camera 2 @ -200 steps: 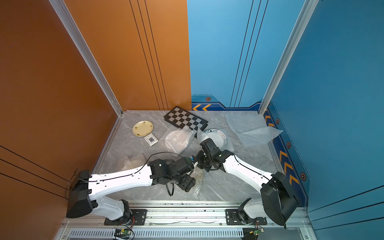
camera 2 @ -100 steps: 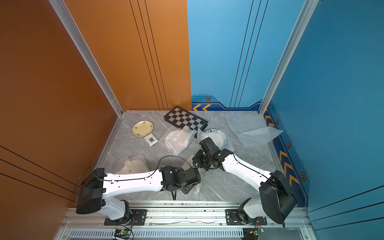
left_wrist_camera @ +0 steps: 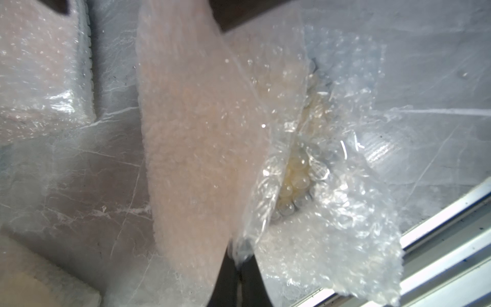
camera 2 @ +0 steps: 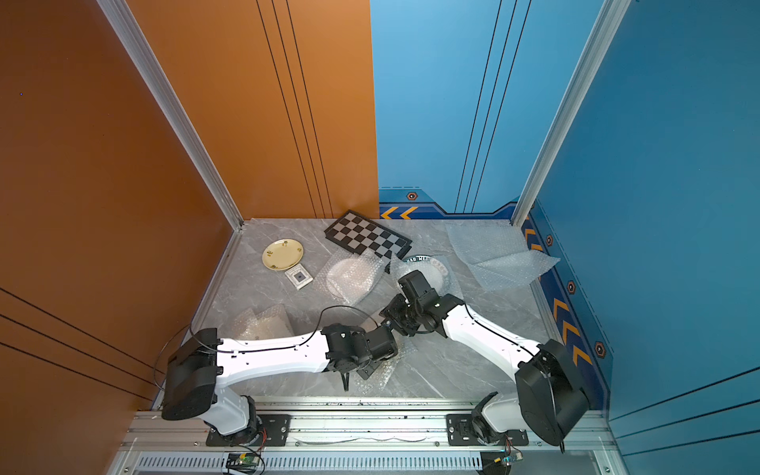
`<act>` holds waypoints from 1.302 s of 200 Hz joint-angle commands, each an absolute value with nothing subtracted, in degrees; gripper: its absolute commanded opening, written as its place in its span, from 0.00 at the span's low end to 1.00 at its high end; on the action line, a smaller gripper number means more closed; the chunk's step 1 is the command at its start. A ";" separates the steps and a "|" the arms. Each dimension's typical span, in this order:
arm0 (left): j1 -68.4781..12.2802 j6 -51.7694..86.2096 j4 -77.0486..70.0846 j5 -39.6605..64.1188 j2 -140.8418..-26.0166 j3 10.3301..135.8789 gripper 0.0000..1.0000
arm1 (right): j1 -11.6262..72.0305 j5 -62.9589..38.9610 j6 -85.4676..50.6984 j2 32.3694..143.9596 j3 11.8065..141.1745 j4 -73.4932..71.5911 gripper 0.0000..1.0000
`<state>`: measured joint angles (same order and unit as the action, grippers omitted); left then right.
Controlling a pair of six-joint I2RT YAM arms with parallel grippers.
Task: Unpack dinner plates from bubble wrap
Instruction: Unwrap the bubble wrap at the center of the board.
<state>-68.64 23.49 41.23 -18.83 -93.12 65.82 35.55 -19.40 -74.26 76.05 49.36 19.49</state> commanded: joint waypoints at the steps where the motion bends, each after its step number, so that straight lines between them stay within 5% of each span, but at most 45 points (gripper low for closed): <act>1: -66.79 24.03 40.08 -15.63 -92.72 67.36 0.00 | 33.02 -17.89 -72.93 64.74 42.99 23.30 0.64; 43: -63.95 24.33 38.72 -10.45 -89.90 66.08 0.00 | 29.89 -22.14 -71.00 50.38 32.08 20.57 0.51; 66: -62.45 24.10 38.24 -7.46 -89.52 66.14 0.00 | 34.10 -23.69 -68.62 50.51 30.60 17.34 0.21; 87: -61.48 23.91 37.97 -4.64 -89.45 66.44 0.00 | 38.91 -20.62 -68.94 52.12 29.06 15.81 0.09; 168: -60.73 23.85 37.70 0.20 -89.17 67.00 0.00 | 49.63 -17.78 -72.67 67.97 28.43 2.06 0.02; 260: -53.77 31.38 35.37 6.77 -85.04 66.80 0.00 | 48.27 -9.41 -73.59 69.64 24.20 11.30 0.00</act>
